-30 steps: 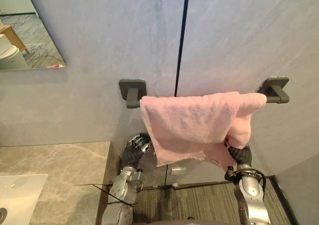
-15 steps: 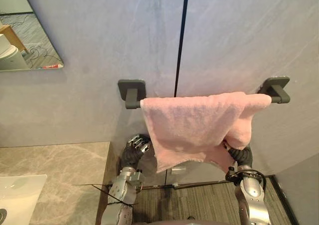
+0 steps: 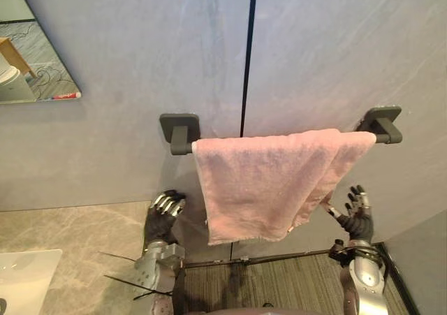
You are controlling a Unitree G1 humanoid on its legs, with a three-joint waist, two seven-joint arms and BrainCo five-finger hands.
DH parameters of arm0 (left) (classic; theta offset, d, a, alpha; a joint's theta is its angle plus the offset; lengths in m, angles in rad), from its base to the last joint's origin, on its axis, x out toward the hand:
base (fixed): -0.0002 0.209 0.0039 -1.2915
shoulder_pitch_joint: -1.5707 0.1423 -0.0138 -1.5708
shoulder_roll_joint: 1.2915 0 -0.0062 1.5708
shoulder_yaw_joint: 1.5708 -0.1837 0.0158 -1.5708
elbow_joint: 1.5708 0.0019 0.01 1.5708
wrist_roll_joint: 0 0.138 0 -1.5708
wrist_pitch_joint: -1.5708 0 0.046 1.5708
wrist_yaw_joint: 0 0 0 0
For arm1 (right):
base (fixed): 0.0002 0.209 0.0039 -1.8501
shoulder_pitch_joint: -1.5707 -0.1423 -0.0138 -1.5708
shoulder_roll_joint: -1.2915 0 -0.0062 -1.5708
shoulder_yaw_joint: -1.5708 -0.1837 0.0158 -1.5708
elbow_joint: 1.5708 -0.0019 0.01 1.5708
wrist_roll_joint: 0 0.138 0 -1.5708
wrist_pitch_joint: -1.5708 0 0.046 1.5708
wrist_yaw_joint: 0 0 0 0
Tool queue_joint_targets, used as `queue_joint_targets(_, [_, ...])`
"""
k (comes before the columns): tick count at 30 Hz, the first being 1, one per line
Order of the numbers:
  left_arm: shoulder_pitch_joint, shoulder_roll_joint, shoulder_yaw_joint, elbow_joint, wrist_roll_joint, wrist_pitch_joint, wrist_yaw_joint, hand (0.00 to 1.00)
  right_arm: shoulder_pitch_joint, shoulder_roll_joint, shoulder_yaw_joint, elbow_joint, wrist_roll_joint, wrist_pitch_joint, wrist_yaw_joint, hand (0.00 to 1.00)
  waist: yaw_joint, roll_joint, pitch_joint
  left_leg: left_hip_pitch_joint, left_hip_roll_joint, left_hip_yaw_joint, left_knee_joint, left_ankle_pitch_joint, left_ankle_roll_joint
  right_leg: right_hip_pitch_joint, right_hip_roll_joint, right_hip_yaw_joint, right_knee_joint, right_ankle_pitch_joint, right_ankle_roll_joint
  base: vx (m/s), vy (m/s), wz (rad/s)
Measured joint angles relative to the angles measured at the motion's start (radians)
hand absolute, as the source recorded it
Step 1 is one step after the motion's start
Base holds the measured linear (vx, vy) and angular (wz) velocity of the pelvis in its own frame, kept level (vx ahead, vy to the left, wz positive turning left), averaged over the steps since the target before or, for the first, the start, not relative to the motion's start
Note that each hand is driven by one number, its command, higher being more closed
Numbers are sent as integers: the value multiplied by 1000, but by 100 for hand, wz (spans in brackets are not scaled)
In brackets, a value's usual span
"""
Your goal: Organize washtable
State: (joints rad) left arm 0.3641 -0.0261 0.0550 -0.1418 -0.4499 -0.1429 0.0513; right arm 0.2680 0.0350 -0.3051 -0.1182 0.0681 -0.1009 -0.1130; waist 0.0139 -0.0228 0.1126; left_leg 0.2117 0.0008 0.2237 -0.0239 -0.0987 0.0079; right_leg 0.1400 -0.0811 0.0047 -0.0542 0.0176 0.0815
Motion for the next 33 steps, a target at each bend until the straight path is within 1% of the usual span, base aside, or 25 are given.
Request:
queue_joint_targets(4, [12,-3,62,-73,2,-2,19,0,-2,1,-61,-103,0,-6,-32,0,1,1,-4,2,12,9,32,-22,-4,14,7,0,1,-3,-1,-9,-28,-5])
queue_joint_targets(6, [12,-5,115,-107,13,-18,30,0,-6,2,-79,-142,-1,-8,-42,0,1,-1,-9,3,19,15,44,-31,-7,17,8,0,1,-5,-4,-25,-47,-9])
queue_joint_targets(8, [10,-6,157,-144,25,-23,42,0,-8,1,-103,-176,-1,-8,-45,0,0,-1,-10,7,21,14,44,-31,-8,22,9,0,1,-6,-6,-20,-39,0])
queue_joint_targets(10, [9,-6,208,-211,35,-42,47,0,-30,-4,-143,-224,-3,-12,-60,0,-1,4,-18,15,21,11,44,-31,-8,30,10,-1,1,-7,-7,-32,-46,1])
queue_joint_targets(11, [8,-7,221,-230,42,-44,50,0,-42,-6,-155,-229,-5,-16,-60,0,-1,5,-22,16,20,11,44,-31,-8,31,10,0,1,-7,-7,-49,-41,0])
queue_joint_targets(12, [6,-8,249,-286,69,-56,61,0,-72,-10,-178,-245,-15,-29,-60,0,-2,10,-29,22,18,9,44,-31,-8,36,10,0,1,-7,-7,-46,-31,0])
queue_joint_targets(13, [5,-8,262,-308,73,-65,62,0,-82,-13,-182,-255,-23,-34,-60,0,-2,11,-29,26,17,9,44,-31,-8,41,10,0,1,-7,-7,-67,-36,2])
queue_joint_targets(14, [2,-8,292,-354,82,-82,64,0,-95,-21,-188,-275,-31,-52,-58,0,-2,14,-31,34,16,8,44,-32,-7,49,11,-1,1,-7,-7,-60,-24,1])
queue_joint_targets(15, [0,-9,309,-376,91,-91,65,0,-100,-25,-189,-289,-31,-54,-57,0,-1,15,-34,35,15,7,44,-32,-6,50,11,-1,1,-7,-7,-81,-29,0])
queue_joint_targets(17, [-6,-10,367,-462,110,-130,86,0,-115,-35,-189,-361,-31,-90,-51,0,0,23,-43,36,12,3,44,-33,-6,50,9,0,3,-7,-7,-77,-24,0])
queue_joint_targets(18, [-7,-10,378,-485,110,-140,88,0,-118,-36,-188,-382,-31,-97,-41,0,1,25,-44,36,11,2,44,-33,-7,50,8,-1,4,-7,-7,-70,-20,2])
queue_joint_targets(20, [-15,-10,388,-586,111,-182,88,0,-130,-45,-164,-452,-30,-133,-11,0,1,29,-46,38,11,1,42,-36,-11,50,8,-1,8,-7,-7,-76,-28,1])
queue_joint_targets(22, [-17,-10,385,-625,111,-197,85,0,-137,-46,-147,-478,-27,-146,5,0,-1,30,-48,38,11,1,42,-35,-11,50,8,-1,8,-7,-7,-47,-25,0])
queue_joint_targets(23, [-23,-9,362,-661,108,-209,81,0,-144,-51,-110,-504,-10,-165,28,0,-1,34,-51,38,11,1,42,-35,-11,50,8,-1,8,-7,-7,-34,-23,-1])
queue_joint_targets(24, [-25,-8,346,-673,108,-213,81,0,-146,-58,-89,-512,1,-168,33,0,-2,36,-52,38,11,1,42,-35,-10,50,8,-1,7,-7,-7,-37,-28,0])
queue_joint_targets(26, [-32,-1,280,-706,101,-218,67,0,-148,-83,-18,-541,22,-172,61,0,-2,40,-60,38,10,1,41,-32,-6,50,8,-1,4,-7,-6,-10,-16,0])
queue_joint_targets(29, [-36,53,71,-734,22,-218,-10,0,-158,-129,135,-574,84,-189,133,0,-2,41,-73,40,11,-3,43,-31,-6,58,9,-4,-3,-7,-6,2,-31,4])
queue_joint_targets(30, [-47,75,-15,-732,-13,-215,-36,0,-164,-139,194,-575,112,-198,161,0,-2,40,-73,45,11,-5,43,-31,-6,65,9,-6,-5,-7,-6,-6,-24,5])
queue_joint_targets(31, [-58,84,-58,-730,-23,-214,-45,0,-166,-144,224,-575,124,-200,173,0,-1,39,-74,46,11,-5,43,-31,-6,67,9,-6,-6,-7,-6,-31,-38,5])
queue_joint_targets(32, [-84,99,-134,-729,-64,-210,-81,0,-171,-153,277,-574,167,-200,209,0,-1,36,-74,46,11,-7,43,-31,-6,68,9,-7,-6,-7,-6,-36,-31,2])
queue_joint_targets(33, [-96,109,-167,-725,-83,-209,-98,0,-173,-159,303,-574,183,-200,225,0,-1,35,-74,46,11,-7,43,-31,-6,68,9,-7,-6,-7,-6,-51,-36,1])
